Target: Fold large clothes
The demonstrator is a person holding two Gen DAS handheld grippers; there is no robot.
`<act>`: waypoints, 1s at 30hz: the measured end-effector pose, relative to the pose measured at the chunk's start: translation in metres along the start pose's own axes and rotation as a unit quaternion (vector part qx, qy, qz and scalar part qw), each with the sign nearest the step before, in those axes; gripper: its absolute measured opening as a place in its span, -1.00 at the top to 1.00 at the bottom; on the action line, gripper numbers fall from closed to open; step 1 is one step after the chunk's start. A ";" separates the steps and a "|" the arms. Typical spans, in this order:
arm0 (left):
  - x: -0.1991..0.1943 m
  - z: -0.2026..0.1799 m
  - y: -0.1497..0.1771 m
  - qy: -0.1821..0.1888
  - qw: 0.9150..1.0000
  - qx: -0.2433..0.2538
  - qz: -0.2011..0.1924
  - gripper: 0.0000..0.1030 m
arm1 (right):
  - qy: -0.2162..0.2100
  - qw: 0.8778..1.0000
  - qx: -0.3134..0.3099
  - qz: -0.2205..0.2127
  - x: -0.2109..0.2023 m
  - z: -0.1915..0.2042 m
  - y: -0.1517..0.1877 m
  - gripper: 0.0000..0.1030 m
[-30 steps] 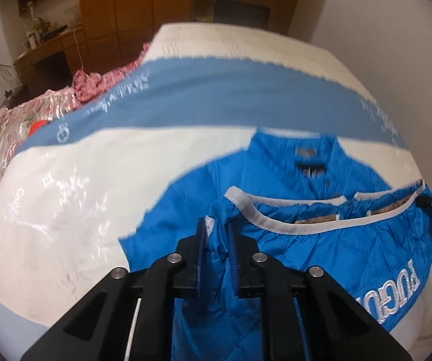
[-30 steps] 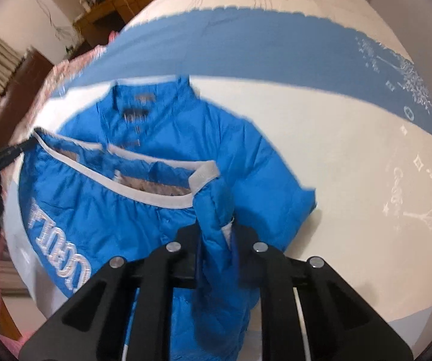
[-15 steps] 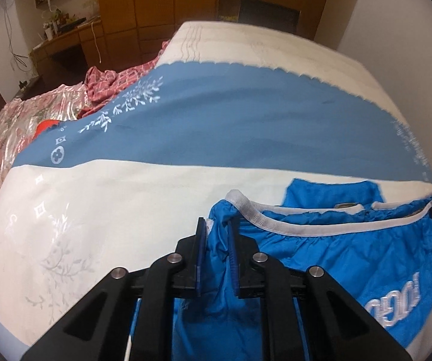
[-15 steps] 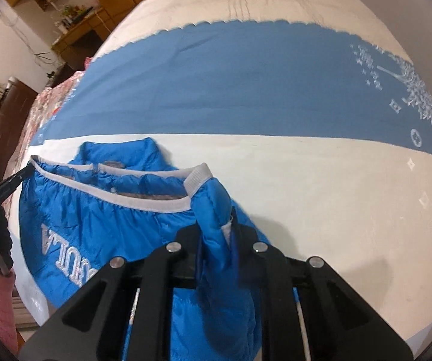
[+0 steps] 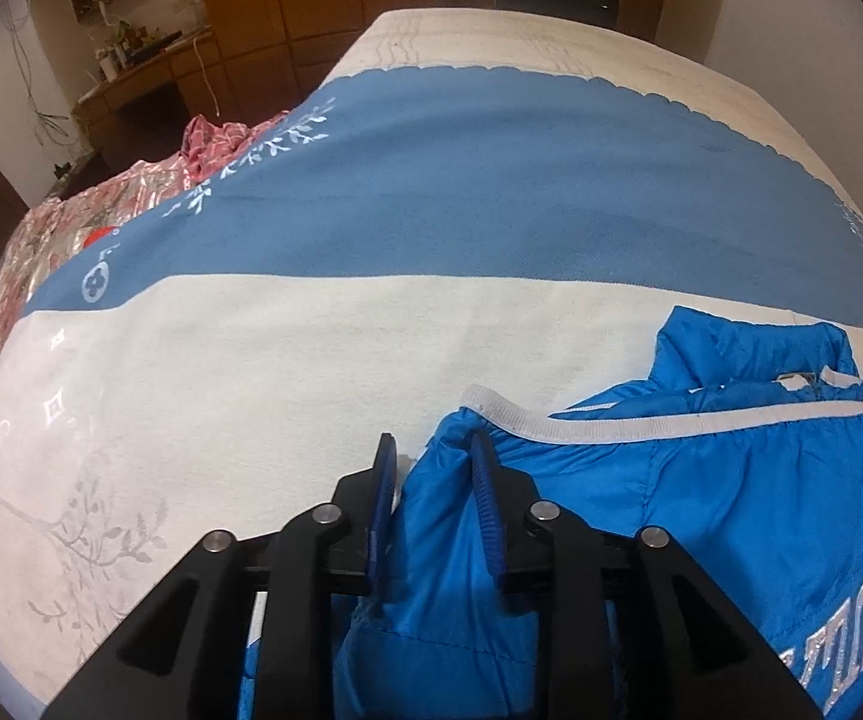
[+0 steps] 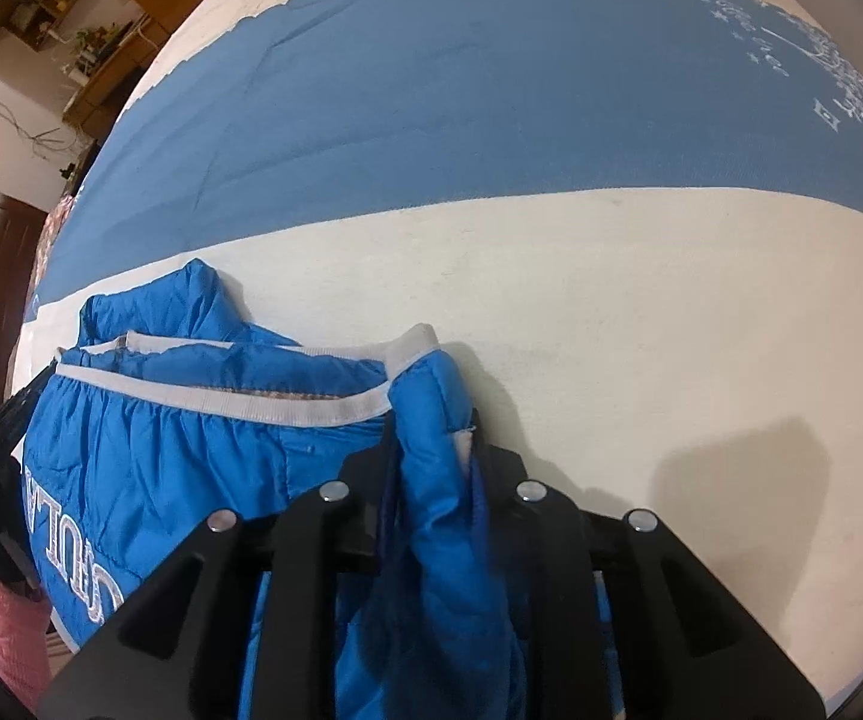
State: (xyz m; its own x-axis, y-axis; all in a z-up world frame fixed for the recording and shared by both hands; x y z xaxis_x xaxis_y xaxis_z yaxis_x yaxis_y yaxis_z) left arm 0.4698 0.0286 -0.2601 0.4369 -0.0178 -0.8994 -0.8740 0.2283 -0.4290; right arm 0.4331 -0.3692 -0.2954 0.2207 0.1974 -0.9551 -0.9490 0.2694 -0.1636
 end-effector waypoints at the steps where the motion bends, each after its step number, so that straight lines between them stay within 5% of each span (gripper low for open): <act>1: -0.004 0.002 0.000 -0.006 1.000 -0.006 0.005 0.37 | 0.008 1.000 0.004 -0.007 -0.007 -0.001 0.000 0.19; 4: -0.030 0.009 -0.007 -0.019 1.000 -0.022 -0.005 0.35 | 0.020 0.999 -0.005 -0.046 -0.043 0.003 0.007 0.18; 8: -0.098 0.006 -0.008 -0.044 0.996 -0.034 -0.067 0.36 | 0.017 0.996 -0.025 -0.080 -0.087 0.028 0.044 0.21; 11: -0.125 -0.022 0.007 -0.025 0.996 -0.025 -0.081 0.35 | 0.024 0.995 -0.038 -0.089 -0.089 0.048 0.069 0.21; 16: -0.113 -0.067 0.044 -0.007 0.999 0.006 -0.051 0.35 | 0.040 0.995 -0.035 -0.080 -0.070 0.060 0.101 0.28; 23: -0.073 -0.073 0.078 0.013 1.000 0.006 -0.028 0.31 | 0.062 0.995 -0.033 -0.077 -0.025 0.045 0.109 0.28; 30: -0.065 -0.080 0.081 -0.021 0.999 0.021 -0.032 0.31 | 0.066 0.994 -0.024 -0.084 -0.014 0.045 0.111 0.27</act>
State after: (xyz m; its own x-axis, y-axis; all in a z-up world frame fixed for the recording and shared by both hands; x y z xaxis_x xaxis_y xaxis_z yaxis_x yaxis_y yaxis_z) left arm 0.3539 -0.0297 -0.2434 0.5007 0.0066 -0.8656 -0.8349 0.2678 -0.4809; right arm 0.3348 -0.2998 -0.2888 0.3476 0.0272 -0.9373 -0.9118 0.2427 -0.3311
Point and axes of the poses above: each gripper's, at about its wrist camera, not at the fingertips, and x roughly the way its jaws point, z to its left, y to its underside, the point moved 10 cm from there along x, roughly the way its jaws point, and after that the axes turned 8 degrees about x, right-handed, at the moved point
